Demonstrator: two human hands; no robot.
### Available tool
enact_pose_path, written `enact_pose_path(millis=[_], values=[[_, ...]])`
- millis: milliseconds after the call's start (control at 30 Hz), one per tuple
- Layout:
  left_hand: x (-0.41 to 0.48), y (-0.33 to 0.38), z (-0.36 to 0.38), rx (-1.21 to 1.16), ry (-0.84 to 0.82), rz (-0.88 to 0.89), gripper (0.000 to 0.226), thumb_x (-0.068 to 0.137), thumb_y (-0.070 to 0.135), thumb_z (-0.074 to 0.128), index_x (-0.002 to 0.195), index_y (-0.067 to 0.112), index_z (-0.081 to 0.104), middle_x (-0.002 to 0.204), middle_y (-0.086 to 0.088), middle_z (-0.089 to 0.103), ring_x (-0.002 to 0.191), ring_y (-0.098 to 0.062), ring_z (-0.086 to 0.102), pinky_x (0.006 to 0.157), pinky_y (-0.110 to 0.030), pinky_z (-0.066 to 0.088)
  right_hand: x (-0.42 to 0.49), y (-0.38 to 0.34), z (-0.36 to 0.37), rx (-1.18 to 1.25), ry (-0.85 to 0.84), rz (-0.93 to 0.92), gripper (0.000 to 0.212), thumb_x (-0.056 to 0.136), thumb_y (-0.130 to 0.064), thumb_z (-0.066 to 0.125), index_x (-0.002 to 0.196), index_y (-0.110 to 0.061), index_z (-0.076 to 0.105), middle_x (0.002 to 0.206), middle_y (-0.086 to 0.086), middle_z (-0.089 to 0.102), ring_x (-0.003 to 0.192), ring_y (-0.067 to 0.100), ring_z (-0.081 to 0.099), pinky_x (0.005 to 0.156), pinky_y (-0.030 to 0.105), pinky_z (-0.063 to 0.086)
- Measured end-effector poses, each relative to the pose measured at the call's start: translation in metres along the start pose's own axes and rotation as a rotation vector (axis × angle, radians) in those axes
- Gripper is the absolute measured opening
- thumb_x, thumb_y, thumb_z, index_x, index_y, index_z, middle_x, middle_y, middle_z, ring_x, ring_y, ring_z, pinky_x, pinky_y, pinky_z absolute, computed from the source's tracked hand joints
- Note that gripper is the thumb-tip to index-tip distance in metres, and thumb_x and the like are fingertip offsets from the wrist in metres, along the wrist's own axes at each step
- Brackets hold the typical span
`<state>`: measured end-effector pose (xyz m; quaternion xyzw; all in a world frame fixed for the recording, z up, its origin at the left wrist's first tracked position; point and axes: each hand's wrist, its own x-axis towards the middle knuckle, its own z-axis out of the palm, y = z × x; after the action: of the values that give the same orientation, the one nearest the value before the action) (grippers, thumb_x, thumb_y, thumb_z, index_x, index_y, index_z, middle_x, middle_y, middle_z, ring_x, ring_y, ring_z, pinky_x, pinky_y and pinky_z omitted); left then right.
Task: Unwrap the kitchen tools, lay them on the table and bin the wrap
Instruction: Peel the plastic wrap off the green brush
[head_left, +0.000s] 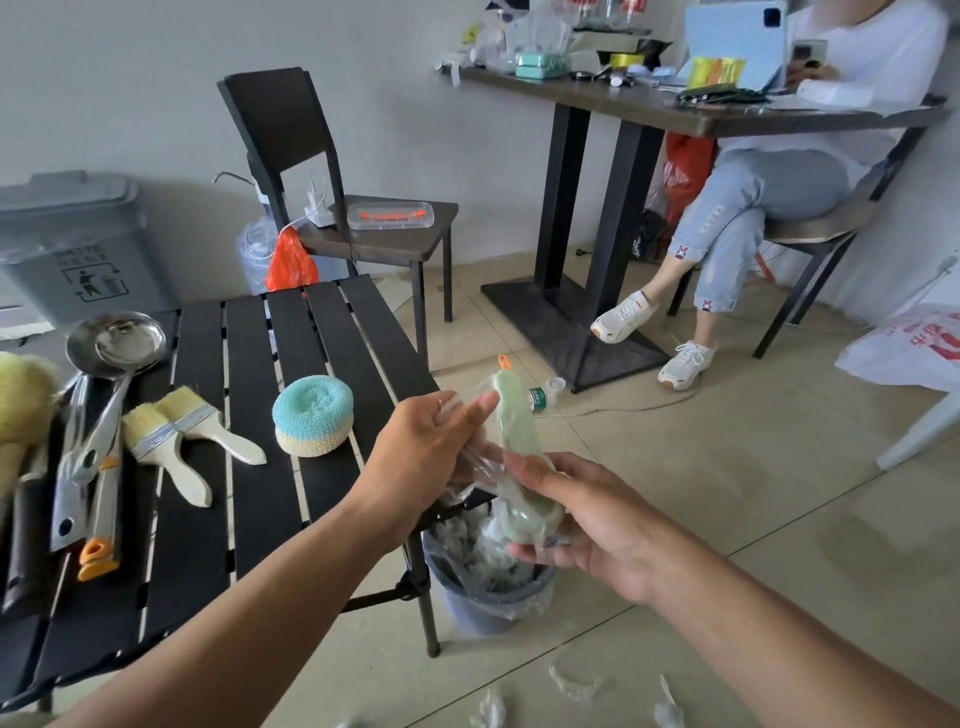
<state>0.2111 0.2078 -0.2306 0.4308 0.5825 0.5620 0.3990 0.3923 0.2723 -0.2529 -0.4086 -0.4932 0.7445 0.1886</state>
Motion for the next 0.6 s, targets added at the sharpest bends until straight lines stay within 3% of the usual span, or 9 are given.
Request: enact_pose_path(millis=[67,133,200,267,333,433,500,567,600], values=[[0.002,-0.003,-0.001,-0.013,0.021,-0.035,0.06,0.093,0.047,0.076,0.085,-0.007,0.052,0.054,-0.004,0.054,0.041,-0.016,0.041,0.044,-0.024,0.036,0.002,0.001,0.002,0.014,0.07,-0.042,0.079,0.054,-0.051,0.099,0.117,-0.014,0.072,0.089,0.007,0.081,0.074,0.03,0.076,0.072,0.045,0.067],[0.002,-0.004,-0.001,-0.06,-0.023,-0.105,0.065,0.082,0.045,0.087,0.089,-0.011,0.055,0.061,-0.01,0.038,0.049,-0.02,0.035,0.051,-0.033,0.038,0.005,0.001,-0.001,0.015,0.149,-0.095,0.081,0.054,-0.058,0.095,0.12,-0.019,0.07,0.084,-0.002,0.081,0.071,0.021,0.076,0.072,0.041,0.065],[0.002,-0.005,-0.003,-0.084,-0.085,-0.173,0.053,0.078,0.031,0.092,0.086,-0.008,0.059,0.07,-0.013,0.039,0.055,-0.022,0.038,0.066,-0.045,0.043,0.007,-0.004,-0.006,-0.025,0.218,-0.145,0.082,0.054,-0.065,0.091,0.119,-0.021,0.069,0.084,-0.005,0.081,0.074,0.016,0.074,0.075,0.042,0.064],[0.004,-0.006,-0.009,-0.034,-0.12,-0.208,0.04,0.082,0.014,0.09,0.07,0.003,0.054,0.075,-0.015,0.047,0.065,-0.029,0.043,0.076,-0.046,0.043,0.008,-0.01,-0.014,-0.041,0.272,-0.19,0.074,0.062,-0.067,0.086,0.114,-0.018,0.071,0.089,0.0,0.077,0.075,0.017,0.071,0.077,0.04,0.06],[0.007,-0.006,-0.019,0.053,-0.14,-0.222,0.041,0.085,0.008,0.087,0.063,0.013,0.052,0.07,-0.016,0.055,0.062,-0.026,0.051,0.065,-0.035,0.049,0.009,-0.019,-0.025,0.052,0.304,-0.195,0.054,0.079,-0.056,0.083,0.11,-0.014,0.073,0.091,0.006,0.073,0.07,0.02,0.069,0.077,0.043,0.06],[0.011,0.002,-0.038,0.121,-0.178,-0.234,0.042,0.086,0.012,0.085,0.052,0.022,0.062,0.067,-0.009,0.07,0.042,-0.012,0.048,0.045,-0.021,0.042,0.006,-0.034,-0.036,0.217,0.252,-0.179,0.034,0.095,-0.041,0.075,0.108,-0.01,0.076,0.085,0.007,0.075,0.067,0.022,0.071,0.068,0.04,0.063],[0.014,0.01,-0.046,0.16,-0.165,-0.213,0.025,0.083,0.018,0.086,0.062,0.024,0.076,0.073,-0.008,0.076,0.052,-0.019,0.058,0.057,-0.029,0.051,0.002,-0.039,-0.04,0.257,0.199,-0.188,0.033,0.097,-0.04,0.07,0.111,-0.01,0.075,0.088,0.008,0.077,0.071,0.022,0.071,0.072,0.043,0.062],[0.017,0.013,-0.05,0.207,-0.108,-0.197,0.014,0.085,0.022,0.087,0.073,0.022,0.08,0.085,-0.013,0.081,0.074,-0.031,0.068,0.081,-0.047,0.055,-0.002,-0.04,-0.042,0.264,0.136,-0.185,0.041,0.099,-0.04,0.064,0.124,-0.008,0.072,0.098,0.011,0.077,0.078,0.025,0.069,0.081,0.046,0.055],[0.017,0.013,-0.051,0.22,-0.087,-0.194,0.013,0.087,0.026,0.087,0.079,0.018,0.08,0.089,-0.015,0.081,0.078,-0.035,0.07,0.084,-0.049,0.055,-0.003,-0.038,-0.043,0.274,0.119,-0.178,0.047,0.098,-0.039,0.062,0.13,-0.005,0.069,0.102,0.014,0.076,0.081,0.027,0.069,0.085,0.049,0.051]])
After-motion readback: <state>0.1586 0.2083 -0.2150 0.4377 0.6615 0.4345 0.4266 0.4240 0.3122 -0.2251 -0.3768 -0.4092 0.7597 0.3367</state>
